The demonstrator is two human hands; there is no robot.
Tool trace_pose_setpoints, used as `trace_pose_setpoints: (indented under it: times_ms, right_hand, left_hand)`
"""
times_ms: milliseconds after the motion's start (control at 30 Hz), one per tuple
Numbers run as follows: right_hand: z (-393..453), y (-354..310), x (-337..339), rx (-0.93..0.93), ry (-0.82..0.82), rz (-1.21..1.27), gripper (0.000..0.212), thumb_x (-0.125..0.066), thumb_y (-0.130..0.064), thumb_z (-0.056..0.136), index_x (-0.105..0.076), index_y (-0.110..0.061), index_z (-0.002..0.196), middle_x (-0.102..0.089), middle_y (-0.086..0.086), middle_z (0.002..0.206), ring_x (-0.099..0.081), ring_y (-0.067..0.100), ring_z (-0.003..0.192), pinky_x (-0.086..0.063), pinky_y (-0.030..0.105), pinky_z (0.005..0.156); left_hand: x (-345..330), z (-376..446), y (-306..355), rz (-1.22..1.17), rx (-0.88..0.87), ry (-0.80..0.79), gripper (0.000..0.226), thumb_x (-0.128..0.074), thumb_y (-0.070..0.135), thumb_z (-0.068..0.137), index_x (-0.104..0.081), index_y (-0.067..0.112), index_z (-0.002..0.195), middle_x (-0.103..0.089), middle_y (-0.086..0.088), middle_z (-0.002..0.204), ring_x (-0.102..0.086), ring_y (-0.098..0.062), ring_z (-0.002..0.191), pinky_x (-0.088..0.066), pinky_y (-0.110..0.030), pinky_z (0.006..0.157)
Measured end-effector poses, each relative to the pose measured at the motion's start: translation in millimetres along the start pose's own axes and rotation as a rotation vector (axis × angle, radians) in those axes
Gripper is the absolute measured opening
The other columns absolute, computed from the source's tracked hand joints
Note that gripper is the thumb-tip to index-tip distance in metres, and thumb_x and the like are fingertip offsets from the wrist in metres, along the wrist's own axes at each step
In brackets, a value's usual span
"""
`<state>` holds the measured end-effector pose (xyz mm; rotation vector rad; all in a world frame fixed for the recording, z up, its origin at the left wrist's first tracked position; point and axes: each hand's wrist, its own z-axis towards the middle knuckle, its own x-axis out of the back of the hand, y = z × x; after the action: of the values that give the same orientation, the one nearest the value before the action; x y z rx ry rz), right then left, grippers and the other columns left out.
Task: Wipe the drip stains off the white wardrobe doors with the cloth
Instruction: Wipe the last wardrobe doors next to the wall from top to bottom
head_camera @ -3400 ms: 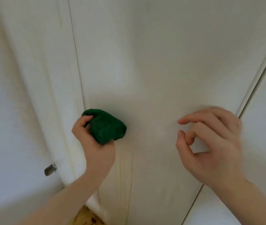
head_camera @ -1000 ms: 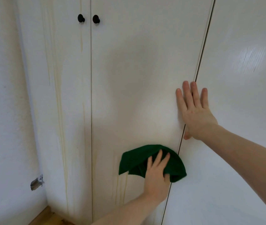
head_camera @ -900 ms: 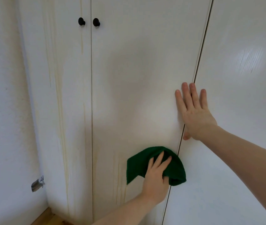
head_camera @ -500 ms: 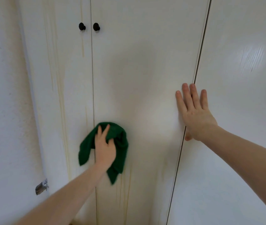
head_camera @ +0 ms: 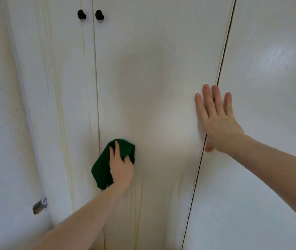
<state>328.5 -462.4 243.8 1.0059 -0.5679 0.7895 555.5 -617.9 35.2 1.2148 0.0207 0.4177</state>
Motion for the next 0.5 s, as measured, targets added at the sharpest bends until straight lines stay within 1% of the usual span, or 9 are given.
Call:
trace_pose_setpoints:
  times_ms: [133,233,333,400,433,500]
  right_hand:
    - [-1,-1,1,0.000,-0.001,0.004,0.174,-0.091,-0.065,0.053,0.039,0.004,0.146,0.045,0.033,0.151,0.033,0.054,0.145,0.005,0.068,0.122]
    - [-1,-1,2,0.001,-0.003,0.002,0.173,-0.091,-0.065,0.054,0.039,0.004,0.146,0.045,0.033,0.151,0.032,0.054,0.145,0.007,0.067,0.121]
    - [-2,0,4,0.002,0.000,0.002,0.173,-0.091,-0.065,0.054,0.039,0.004,0.147,0.044,0.033,0.152,0.033,0.053,0.145,0.006,0.068,0.122]
    - [-2,0,6,0.003,-0.006,0.003,0.173,-0.090,-0.065,0.055,0.040,0.003,0.146,0.046,0.032,0.151,0.034,0.053,0.145,0.005,0.068,0.122]
    - [-3,0,7,0.002,-0.011,0.003,0.172,-0.089,-0.066,0.056,0.040,0.003,0.146,0.046,0.032,0.151,0.034,0.053,0.145,0.005,0.067,0.122]
    - [-5,0,8,0.003,-0.019,0.000,0.172,-0.088,-0.067,0.057,0.041,0.002,0.145,0.047,0.032,0.150,0.034,0.052,0.145,0.003,0.066,0.123]
  left_hand:
    - [-27,-41,13,-0.013,-0.031,-0.002,0.070,-0.050,0.011,0.100,-0.020,0.031,0.160,-0.014,-0.006,0.168,-0.018,-0.031,0.152,-0.017,-0.049,0.125]
    - [-40,-69,23,0.026,-0.091,-0.066,0.074,-0.053,0.010,0.098,-0.020,0.034,0.159,-0.013,-0.003,0.168,-0.017,-0.029,0.151,-0.014,-0.045,0.124]
    - [-50,-101,36,0.095,-0.208,-0.207,0.080,-0.054,0.010,0.096,-0.017,0.045,0.157,-0.006,0.006,0.168,-0.010,-0.026,0.152,-0.008,-0.040,0.123]
    - [-59,-125,47,0.143,-0.339,-0.307,0.081,-0.052,0.010,0.095,-0.016,0.049,0.155,-0.001,0.013,0.167,-0.002,-0.025,0.154,-0.002,-0.033,0.120]
    - [-64,-135,52,0.178,-0.414,-0.368,0.080,-0.051,0.011,0.095,-0.016,0.050,0.155,0.002,0.016,0.166,0.002,-0.024,0.154,0.002,-0.032,0.119]
    - [-73,-148,55,0.275,-0.572,-0.510,0.075,-0.049,0.015,0.098,-0.016,0.047,0.157,0.004,0.017,0.167,0.006,-0.025,0.154,0.009,-0.036,0.119]
